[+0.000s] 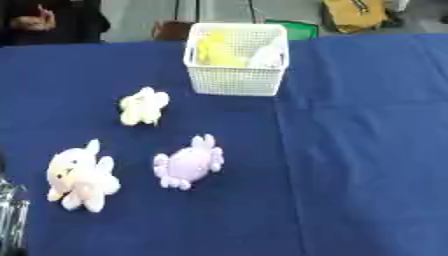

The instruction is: Pick up objects on the table and place them in the box.

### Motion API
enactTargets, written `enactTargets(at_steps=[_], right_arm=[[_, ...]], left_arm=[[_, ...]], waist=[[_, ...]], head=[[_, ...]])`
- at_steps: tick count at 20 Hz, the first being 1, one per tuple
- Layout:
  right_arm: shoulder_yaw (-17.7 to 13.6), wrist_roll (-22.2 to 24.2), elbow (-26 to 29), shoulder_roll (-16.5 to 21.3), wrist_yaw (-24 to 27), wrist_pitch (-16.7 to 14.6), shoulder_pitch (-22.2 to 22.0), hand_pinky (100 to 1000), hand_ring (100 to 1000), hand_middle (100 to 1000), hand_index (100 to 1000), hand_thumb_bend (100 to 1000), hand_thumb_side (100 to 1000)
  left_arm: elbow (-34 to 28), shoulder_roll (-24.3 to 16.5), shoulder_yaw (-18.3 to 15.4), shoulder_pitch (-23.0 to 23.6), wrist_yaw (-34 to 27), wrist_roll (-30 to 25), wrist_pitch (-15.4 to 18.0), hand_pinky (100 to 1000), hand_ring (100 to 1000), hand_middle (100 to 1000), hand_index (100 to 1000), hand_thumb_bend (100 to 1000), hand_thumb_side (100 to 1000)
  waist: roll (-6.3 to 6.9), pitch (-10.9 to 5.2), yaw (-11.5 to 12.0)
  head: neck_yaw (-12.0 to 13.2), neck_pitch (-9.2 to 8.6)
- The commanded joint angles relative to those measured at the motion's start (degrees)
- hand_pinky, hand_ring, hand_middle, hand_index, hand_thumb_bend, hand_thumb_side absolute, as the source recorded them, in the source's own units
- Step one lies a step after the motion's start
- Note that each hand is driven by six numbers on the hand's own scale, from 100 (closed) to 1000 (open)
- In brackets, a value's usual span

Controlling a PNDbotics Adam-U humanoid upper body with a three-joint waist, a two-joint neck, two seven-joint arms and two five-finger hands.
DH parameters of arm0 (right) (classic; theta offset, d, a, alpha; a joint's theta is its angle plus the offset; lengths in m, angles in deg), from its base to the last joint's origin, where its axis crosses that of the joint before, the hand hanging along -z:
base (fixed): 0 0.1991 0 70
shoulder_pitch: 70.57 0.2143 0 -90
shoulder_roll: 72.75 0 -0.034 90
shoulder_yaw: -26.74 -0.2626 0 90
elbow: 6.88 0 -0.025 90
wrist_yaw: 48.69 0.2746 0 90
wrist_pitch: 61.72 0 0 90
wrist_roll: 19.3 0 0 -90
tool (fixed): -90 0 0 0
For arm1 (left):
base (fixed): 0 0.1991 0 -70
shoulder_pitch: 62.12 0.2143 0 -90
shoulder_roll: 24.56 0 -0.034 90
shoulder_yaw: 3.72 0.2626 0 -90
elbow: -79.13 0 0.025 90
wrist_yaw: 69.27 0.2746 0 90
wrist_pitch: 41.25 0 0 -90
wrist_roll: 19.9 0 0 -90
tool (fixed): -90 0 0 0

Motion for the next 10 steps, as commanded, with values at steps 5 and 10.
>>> enactTargets(at_steps=[5, 10], right_arm=[[-0.1, -0.6, 1.1, 0.5, -0.5, 0.1, 0.3, 744, 717, 635, 823, 100, 985], [-0.1, -0.6, 1.1, 0.3, -0.4, 0.2, 0.1, 744, 713, 632, 823, 100, 980]], left_arm=[[-1.0, -0.3, -0.5, -0.8, 0.2, 0.2, -0.1, 684, 729, 701, 759, 100, 602], [-1.0, -0.3, -0.5, -0.9, 0.2, 0.2, -0.1, 684, 730, 702, 760, 100, 601]], waist=[[-0.15, -1.29, -0.1], [-0.06, -1.19, 0.0]], head=[[0.3, -1.85], [0.5, -2.26]])
